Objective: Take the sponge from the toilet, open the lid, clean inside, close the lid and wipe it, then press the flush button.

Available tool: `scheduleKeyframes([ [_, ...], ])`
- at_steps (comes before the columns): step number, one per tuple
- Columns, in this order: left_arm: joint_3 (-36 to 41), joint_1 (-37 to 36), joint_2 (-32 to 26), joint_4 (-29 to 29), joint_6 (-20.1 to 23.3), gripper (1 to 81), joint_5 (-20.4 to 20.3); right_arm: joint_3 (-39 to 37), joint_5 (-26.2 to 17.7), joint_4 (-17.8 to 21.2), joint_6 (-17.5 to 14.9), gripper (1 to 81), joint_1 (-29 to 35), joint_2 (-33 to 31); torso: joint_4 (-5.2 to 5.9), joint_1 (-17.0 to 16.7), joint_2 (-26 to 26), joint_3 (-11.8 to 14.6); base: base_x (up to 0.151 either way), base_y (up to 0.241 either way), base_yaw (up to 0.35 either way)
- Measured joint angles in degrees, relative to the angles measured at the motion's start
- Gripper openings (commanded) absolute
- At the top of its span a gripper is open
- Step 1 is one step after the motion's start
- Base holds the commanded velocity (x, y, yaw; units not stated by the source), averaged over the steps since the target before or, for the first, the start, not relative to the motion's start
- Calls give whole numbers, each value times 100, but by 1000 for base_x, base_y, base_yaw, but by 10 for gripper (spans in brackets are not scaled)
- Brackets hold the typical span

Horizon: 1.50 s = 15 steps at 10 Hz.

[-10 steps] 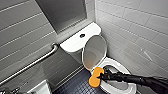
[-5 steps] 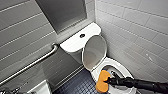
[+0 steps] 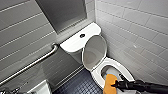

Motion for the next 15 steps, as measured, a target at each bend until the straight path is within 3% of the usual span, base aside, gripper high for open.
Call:
scheduleKeyframes([
  [3,0,0,0,22,-2,811,1,452,16,-10,0,10,-195,-692,0,0,0,0,0,0,0],
  [6,0,0,0,90,0,811,0,639,451,-20,-5,10,-656,-1056,0,0,0,0,0,0,0],
  [12,33,-101,-33,173,0,811,-27,1463,378,-54,-5,10,-1147,-2026,2,0,0,0,0,0,0],
  [15,178,-143,-277,174,-5,811,-148,1480,302,-185,-2,10,-1270,-1842,0,0,0,0,0,0,0],
])
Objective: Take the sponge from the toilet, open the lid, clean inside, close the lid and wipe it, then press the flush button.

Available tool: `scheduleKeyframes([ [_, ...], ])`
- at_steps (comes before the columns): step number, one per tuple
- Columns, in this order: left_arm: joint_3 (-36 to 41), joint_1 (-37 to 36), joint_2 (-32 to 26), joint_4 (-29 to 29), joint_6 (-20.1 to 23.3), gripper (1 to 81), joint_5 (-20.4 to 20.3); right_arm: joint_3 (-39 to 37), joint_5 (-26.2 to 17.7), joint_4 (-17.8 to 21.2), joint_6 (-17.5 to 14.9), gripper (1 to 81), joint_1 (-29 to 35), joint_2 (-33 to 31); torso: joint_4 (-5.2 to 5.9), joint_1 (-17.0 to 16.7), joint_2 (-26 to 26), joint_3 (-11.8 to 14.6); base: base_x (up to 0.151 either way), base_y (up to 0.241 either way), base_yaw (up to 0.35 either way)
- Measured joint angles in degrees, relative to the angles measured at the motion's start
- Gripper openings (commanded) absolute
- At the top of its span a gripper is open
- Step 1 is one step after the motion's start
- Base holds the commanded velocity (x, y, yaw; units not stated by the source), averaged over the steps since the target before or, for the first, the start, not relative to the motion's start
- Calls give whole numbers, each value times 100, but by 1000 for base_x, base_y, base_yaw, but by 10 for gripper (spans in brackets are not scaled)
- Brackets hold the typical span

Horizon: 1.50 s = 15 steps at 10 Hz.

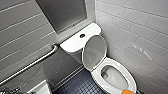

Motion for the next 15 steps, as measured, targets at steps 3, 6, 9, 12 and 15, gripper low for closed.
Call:
scheduleKeyframes([
  [3,480,-6,-523,-4,-35,811,-238,-413,-60,-72,5,10,7,858,0,0,0,0,0,0,0],
  [6,1326,-113,-1017,-17,-101,811,-369,-1237,-568,-122,72,10,188,1774,0,-46,68,0,0,0,0],
  [9,2089,-300,-1519,-59,-105,811,-373,-1937,-730,-345,46,10,269,2196,0,-407,627,0,0,0,0],
  [12,2732,-703,-1981,-233,-110,811,-301,-2136,-717,-505,-2,10,208,2275,-186,-732,1152,179,0,0,0],
  [15,2928,-1119,-2136,-566,-118,811,-296,-2083,-702,-507,-17,10,-419,1925,-538,-1113,1745,470,0,0,0],
])
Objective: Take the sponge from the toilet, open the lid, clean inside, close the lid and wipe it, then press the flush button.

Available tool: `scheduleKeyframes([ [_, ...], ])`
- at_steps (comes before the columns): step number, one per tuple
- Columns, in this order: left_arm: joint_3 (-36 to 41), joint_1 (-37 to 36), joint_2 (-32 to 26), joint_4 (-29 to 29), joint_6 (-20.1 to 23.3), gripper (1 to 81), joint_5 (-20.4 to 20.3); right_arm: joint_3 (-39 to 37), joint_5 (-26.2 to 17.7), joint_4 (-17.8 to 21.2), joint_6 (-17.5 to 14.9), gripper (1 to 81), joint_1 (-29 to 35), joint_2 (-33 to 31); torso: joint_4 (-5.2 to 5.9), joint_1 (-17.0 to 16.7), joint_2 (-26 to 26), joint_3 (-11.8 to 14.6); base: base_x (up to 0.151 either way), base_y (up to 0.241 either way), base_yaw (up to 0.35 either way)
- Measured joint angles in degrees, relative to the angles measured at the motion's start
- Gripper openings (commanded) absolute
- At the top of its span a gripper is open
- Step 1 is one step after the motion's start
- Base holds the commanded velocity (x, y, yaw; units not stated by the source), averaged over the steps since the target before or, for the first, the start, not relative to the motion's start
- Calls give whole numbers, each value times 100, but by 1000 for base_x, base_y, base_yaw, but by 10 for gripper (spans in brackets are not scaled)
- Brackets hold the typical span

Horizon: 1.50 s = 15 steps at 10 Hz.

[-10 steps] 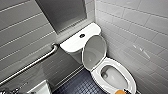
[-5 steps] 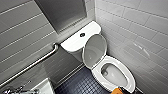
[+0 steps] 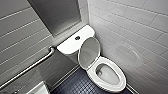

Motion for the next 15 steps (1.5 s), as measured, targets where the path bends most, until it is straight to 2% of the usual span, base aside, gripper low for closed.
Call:
scheduleKeyframes([
  [3,356,-413,-344,-369,-2,811,4,-4,334,-41,-29,10,-660,-172,-30,-391,612,54,0,0,0],
  [6,766,-866,-564,-791,-2,811,41,-364,783,-341,-52,10,-1679,-284,-30,-748,1173,120,0,0,0],
  [9,978,-1320,-542,-1067,-6,811,249,-1111,1718,-686,-101,10,-2553,-205,-30,-1097,1709,654,0,0,0],
  [12,1001,-1493,-295,-1230,-9,811,555,-1844,2482,-1078,-154,10,-3344,258,-46,-1443,2212,1213,0,0,0],
  [15,992,-1704,-265,-1495,-13,811,681,-2517,2982,-1549,-179,10,-3782,859,-46,-1504,2297,1294,0,0,0],
])
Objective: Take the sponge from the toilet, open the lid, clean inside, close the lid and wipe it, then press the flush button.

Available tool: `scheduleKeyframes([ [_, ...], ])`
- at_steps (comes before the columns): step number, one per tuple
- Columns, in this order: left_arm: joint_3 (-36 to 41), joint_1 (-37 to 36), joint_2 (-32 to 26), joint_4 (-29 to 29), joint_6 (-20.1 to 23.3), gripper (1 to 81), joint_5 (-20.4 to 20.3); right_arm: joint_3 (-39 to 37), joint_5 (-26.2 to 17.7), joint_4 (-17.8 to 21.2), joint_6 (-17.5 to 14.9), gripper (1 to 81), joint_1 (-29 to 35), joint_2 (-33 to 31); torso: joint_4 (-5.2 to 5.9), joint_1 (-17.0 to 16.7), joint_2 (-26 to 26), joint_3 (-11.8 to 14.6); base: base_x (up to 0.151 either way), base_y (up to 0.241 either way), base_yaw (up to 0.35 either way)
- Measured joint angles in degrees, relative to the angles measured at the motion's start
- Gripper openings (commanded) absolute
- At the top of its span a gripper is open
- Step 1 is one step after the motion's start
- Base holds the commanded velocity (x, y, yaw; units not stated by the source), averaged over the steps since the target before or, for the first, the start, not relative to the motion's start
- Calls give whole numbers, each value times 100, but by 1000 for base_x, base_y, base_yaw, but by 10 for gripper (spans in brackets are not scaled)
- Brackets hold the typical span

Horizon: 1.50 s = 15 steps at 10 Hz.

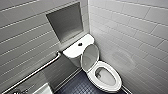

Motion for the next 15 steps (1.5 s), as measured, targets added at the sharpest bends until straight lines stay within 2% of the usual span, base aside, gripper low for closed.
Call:
scheduleKeyframes([
  [4,-378,-700,162,-1253,-15,811,-111,-669,313,-345,-22,10,-522,533,0,-4,2,0,0,0,0],
  [7,-990,-1000,507,-1926,-15,811,-184,-1207,636,-521,-29,10,-728,918,0,-6,4,0,0,0,0],
  [10,-1375,-1493,617,-2832,-17,811,-228,-1303,846,-761,-41,10,-987,1182,0,-6,4,0,0,0,0],
  [13,-1558,-1935,664,-3733,-43,811,-584,-1334,925,-844,-44,10,-1048,1224,0,-6,4,0,0,0,0],
  [15,-1952,-2215,756,-4062,-282,811,-739,-1348,1163,-940,-167,10,-1246,1274,0,-6,4,0,0,0,0],
])
